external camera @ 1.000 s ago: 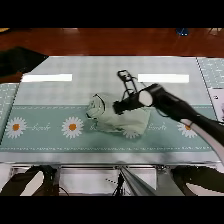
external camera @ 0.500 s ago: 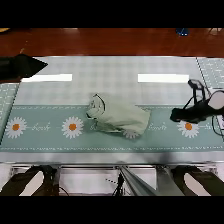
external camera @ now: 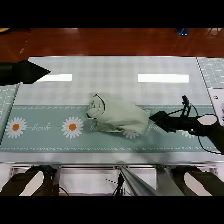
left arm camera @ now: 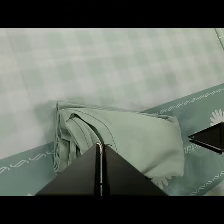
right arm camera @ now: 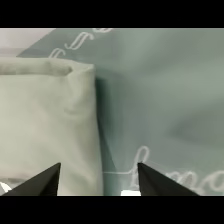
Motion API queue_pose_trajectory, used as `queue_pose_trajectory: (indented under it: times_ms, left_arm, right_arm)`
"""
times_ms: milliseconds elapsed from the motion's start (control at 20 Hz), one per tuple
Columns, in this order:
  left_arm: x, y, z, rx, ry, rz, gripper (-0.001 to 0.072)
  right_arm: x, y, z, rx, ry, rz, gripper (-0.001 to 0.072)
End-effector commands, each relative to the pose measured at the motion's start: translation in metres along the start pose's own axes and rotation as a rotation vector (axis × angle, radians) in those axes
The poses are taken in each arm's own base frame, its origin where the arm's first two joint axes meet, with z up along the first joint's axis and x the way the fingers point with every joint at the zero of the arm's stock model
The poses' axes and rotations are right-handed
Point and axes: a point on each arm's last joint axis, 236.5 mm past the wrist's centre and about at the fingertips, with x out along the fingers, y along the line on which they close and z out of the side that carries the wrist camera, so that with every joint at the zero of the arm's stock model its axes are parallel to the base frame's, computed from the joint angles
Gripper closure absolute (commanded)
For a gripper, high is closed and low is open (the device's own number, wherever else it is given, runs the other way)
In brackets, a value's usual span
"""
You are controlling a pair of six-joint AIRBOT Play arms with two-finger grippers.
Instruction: Fold the shirts.
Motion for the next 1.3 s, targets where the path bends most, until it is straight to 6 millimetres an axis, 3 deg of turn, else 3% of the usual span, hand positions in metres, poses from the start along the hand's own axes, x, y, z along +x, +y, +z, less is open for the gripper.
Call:
queue_pose_trajectory:
  times_ms: [0, 150, 200, 250, 300, 350, 450, 550, 600, 750, 850, 900, 950, 1100, 1250]
  left_arm:
    - [0.0, 0.0, -0.002, -0.027, 0.009, -0.002, 0.0643]
    - [0.0, 0.0, -0.002, -0.028, 0.01, -0.002, 0.0643]
    - [0.0, 0.0, -0.002, -0.027, 0.01, -0.002, 0.0644]
    - [0.0, 0.0, -0.002, -0.027, 0.01, -0.002, 0.0643]
    - [0.0, 0.0, -0.002, -0.027, 0.009, -0.002, 0.0643]
    - [0.0, 0.0, -0.002, -0.027, 0.009, -0.002, 0.0643]
    - [0.001, 0.001, -0.002, -0.029, 0.012, -0.001, 0.0644]
    - [0.006, 0.01, -0.002, -0.024, 0.016, 0.019, 0.0644]
    - [0.009, 0.018, 0.0, -0.01, 0.017, 0.038, 0.0644]
    - [0.021, 0.042, 0.002, -0.022, 0.02, 0.089, 0.0644]
    - [0.031, 0.052, -0.001, -0.045, 0.042, 0.09, 0.0644]
    - [0.036, 0.056, -0.003, -0.058, 0.057, 0.089, 0.0644]
    - [0.04, 0.06, -0.005, -0.068, 0.069, 0.088, 0.0644]
    - [0.05, 0.069, -0.01, -0.074, 0.097, 0.086, 0.0644]
    - [0.054, 0.074, -0.013, -0.027, 0.112, 0.085, 0.0644]
  right_arm:
    - [0.033, 0.019, -0.01, 0.013, -0.003, 0.044, 0.0162]
    - [0.063, 0.026, -0.018, 0.073, -0.023, 0.034, 0.0174]
    - [0.07, 0.026, -0.023, 0.084, -0.015, 0.026, 0.0272]
    - [0.072, 0.028, -0.024, 0.065, -0.004, 0.028, 0.0594]
    - [0.069, 0.036, -0.022, 0.043, 0.0, 0.049, 0.0676]
    - [0.061, 0.05, -0.016, -0.018, -0.002, 0.084, 0.0676]
    - [0.024, 0.081, 0.008, -0.159, -0.035, 0.156, 0.0676]
    - [-0.038, 0.09, 0.045, -0.22, -0.121, 0.129, 0.0677]
    - [-0.072, 0.078, 0.063, -0.217, -0.169, 0.058, 0.0677]
    - [-0.192, 0.004, 0.094, -0.131, -0.323, -0.274, 0.0677]
    - [-0.264, -0.05, 0.085, -0.019, -0.399, -0.484, 0.0678]
    - [-0.288, -0.072, 0.075, 0.055, -0.426, -0.556, 0.0679]
    - [-0.303, -0.09, 0.063, 0.136, -0.435, -0.605, 0.0678]
    - [-0.313, -0.121, 0.03, 0.298, -0.354, -0.649, 0.0678]
    - [-0.338, -0.157, -0.025, 0.455, -0.212, -0.841, 0.0678]
